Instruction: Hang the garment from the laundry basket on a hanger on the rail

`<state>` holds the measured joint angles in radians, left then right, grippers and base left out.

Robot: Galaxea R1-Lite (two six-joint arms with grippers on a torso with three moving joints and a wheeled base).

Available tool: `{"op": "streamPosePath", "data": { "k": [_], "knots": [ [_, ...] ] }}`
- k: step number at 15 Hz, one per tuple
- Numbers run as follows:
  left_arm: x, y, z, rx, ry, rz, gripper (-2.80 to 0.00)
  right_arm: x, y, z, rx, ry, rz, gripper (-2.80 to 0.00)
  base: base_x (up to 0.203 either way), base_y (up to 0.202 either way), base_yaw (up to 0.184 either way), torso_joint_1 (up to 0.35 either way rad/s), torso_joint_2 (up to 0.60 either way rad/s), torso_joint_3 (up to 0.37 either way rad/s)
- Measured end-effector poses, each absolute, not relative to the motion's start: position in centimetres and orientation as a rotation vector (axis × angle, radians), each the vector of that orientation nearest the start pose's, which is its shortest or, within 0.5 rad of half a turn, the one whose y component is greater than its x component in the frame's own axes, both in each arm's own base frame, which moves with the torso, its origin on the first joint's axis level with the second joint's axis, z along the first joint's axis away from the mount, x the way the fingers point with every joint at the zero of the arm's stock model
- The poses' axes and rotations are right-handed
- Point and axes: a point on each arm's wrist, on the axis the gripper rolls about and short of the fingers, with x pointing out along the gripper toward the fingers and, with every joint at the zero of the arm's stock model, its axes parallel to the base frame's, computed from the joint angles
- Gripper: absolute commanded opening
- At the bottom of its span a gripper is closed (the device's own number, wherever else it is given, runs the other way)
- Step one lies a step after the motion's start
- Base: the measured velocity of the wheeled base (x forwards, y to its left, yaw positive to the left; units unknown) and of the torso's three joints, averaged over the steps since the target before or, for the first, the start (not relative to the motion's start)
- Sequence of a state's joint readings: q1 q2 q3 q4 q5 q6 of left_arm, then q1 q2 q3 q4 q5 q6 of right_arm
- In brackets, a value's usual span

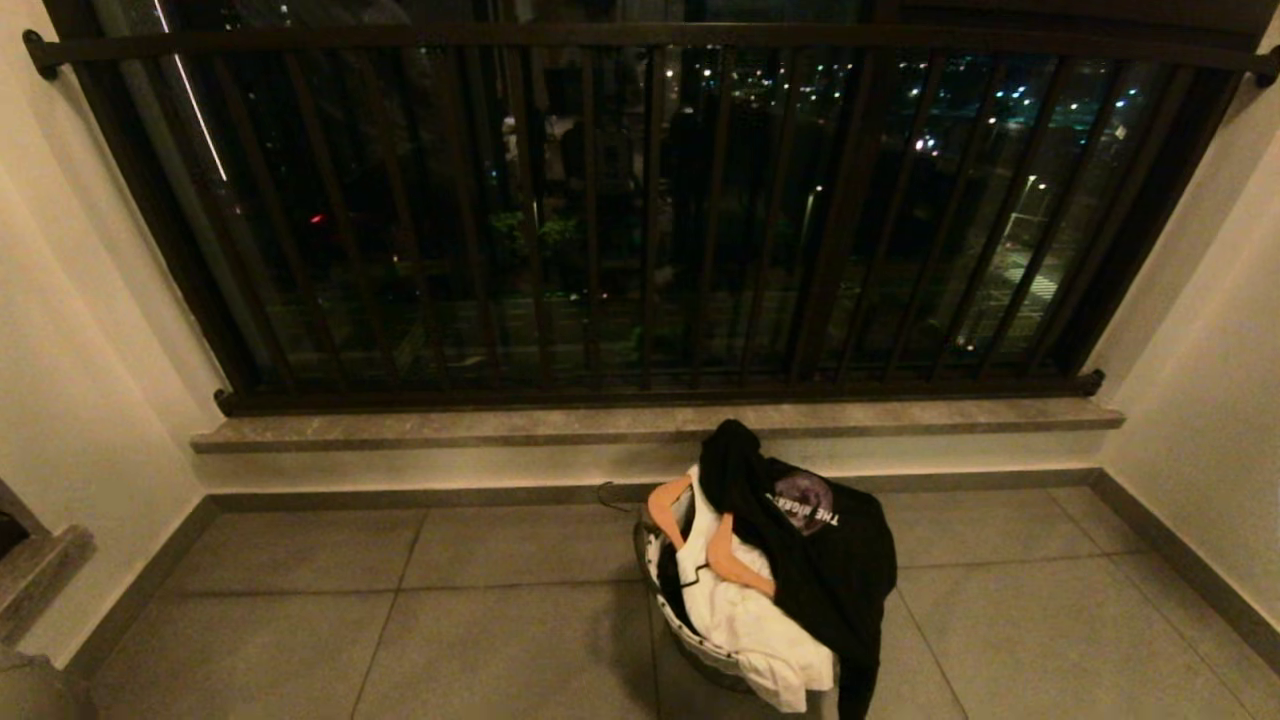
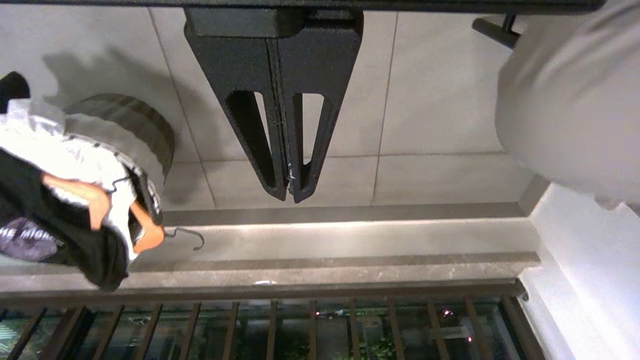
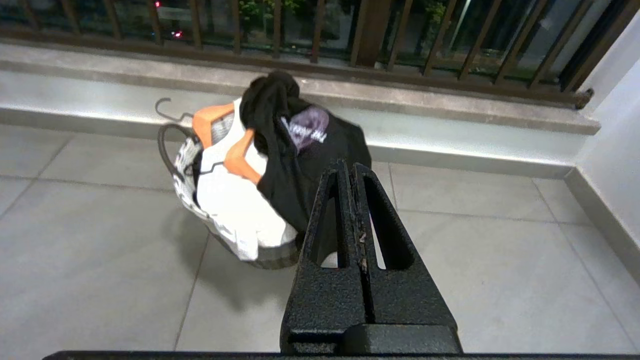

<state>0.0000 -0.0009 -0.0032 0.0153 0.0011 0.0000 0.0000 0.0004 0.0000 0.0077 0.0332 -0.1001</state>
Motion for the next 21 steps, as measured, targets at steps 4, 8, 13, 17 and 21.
{"op": "streamPosePath", "data": {
  "k": [4,8,13,17,21],
  "knots": [
    [-2.31,0.0,7.48,0.0,0.011,0.001,-2.8,-2.28,0.07,7.47,-0.1,0.006,0.034,-2.8,0.0,0.0,0.0,-0.066,0.46,0.379],
    [-2.31,0.0,7.48,0.0,0.011,0.001,-2.8,-2.28,0.07,7.47,-0.099,0.006,0.033,-2.8,0.0,0.0,0.0,-0.018,0.35,0.33],
    [-2.31,0.0,7.48,-0.001,0.011,0.002,-2.8,-2.28,0.07,7.47,-0.1,0.006,0.034,-2.8,0.0,0.0,0.0,0.003,0.05,-0.069],
    [-2.31,0.0,7.48,-0.001,0.011,0.001,-2.8,-2.28,0.07,7.47,-0.092,0.007,0.033,-2.8,0.0,0.0,0.0,-0.003,0.0,-0.187],
    [-2.31,0.0,7.48,-0.001,0.011,0.002,-2.8,-2.28,0.07,7.47,-0.097,0.006,0.033,-2.8,0.0,0.0,0.0,0.003,0.0,-0.2]
  ]
}}
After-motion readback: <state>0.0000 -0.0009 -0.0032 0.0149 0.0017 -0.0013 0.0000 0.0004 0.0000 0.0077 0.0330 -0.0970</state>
